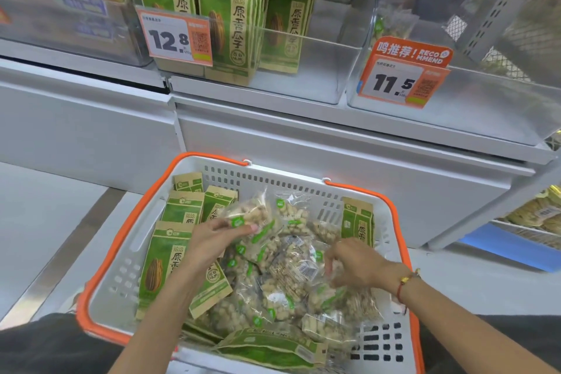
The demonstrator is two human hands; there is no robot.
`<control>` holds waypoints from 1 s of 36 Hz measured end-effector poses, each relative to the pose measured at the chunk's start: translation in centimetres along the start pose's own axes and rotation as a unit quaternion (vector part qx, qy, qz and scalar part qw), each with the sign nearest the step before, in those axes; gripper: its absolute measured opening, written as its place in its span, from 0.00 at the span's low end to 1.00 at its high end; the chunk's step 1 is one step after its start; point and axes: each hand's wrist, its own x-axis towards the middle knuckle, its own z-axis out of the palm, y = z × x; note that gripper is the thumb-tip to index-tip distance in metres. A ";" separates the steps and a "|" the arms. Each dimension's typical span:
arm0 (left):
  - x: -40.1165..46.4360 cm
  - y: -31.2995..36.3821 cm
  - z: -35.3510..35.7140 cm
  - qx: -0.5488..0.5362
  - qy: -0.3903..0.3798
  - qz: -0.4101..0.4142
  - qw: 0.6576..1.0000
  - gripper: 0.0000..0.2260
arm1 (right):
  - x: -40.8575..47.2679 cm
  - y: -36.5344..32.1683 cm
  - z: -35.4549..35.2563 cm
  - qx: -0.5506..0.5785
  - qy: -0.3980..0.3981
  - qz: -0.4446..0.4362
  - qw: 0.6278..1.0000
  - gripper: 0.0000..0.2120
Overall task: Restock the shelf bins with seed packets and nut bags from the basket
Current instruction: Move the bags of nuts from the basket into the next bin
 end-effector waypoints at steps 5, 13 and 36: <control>0.0 -0.4 0.3 -0.001 -0.053 0.027 0.998 0.10 | 0.0 -1.7 -4.7 0.164 -0.040 -0.048 0.984 0.07; -0.5 0.3 1.4 0.030 -0.142 0.028 0.989 0.12 | -0.2 -4.8 -9.0 0.321 0.081 -0.071 0.941 0.13; -2.4 10.5 5.5 -0.066 -0.107 0.274 0.953 0.22 | -6.0 -3.8 -18.4 0.314 0.127 -0.048 0.940 0.40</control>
